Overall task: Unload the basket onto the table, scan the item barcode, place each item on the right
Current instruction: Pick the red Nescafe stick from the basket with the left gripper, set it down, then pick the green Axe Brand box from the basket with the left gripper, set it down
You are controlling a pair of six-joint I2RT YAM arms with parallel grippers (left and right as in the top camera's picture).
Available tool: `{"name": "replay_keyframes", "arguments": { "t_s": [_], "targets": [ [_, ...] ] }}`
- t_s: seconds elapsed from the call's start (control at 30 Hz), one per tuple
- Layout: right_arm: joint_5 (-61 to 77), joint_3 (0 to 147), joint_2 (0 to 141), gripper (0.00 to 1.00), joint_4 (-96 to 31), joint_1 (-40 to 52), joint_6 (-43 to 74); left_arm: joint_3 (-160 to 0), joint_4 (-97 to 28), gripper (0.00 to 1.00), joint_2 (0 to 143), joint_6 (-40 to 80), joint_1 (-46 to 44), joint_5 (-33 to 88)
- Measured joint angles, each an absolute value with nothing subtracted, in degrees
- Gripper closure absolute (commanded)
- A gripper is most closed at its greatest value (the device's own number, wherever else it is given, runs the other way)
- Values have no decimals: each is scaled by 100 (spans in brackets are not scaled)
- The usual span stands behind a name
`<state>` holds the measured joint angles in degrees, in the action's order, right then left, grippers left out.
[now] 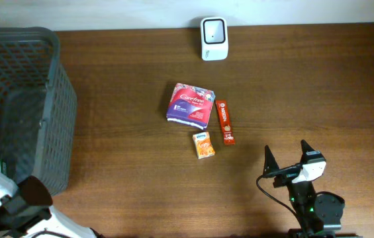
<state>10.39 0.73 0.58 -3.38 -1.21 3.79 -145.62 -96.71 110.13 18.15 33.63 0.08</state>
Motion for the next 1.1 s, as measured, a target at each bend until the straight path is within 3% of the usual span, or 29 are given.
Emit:
{"name": "replay_keyframes", "arguments": {
  "t_s": [0.17, 0.37, 0.97, 1.1],
  "targets": [
    [1037, 73, 58, 2, -338, -121, 379, -12204, -9196, 6, 10982, 2576, 3557, -1581],
    [1037, 73, 58, 2, -338, -121, 384, -9856, -7620, 12, 10997, 2858, 3559, -2314],
    [1039, 73, 58, 2, -338, -121, 381, -9618, -7179, 14, 11004, 2945, 3520, -2644],
    [1039, 73, 58, 2, -338, -121, 381, -9618, -7192, 21, 11004, 2947, 3505, -2993]
  ]
}}
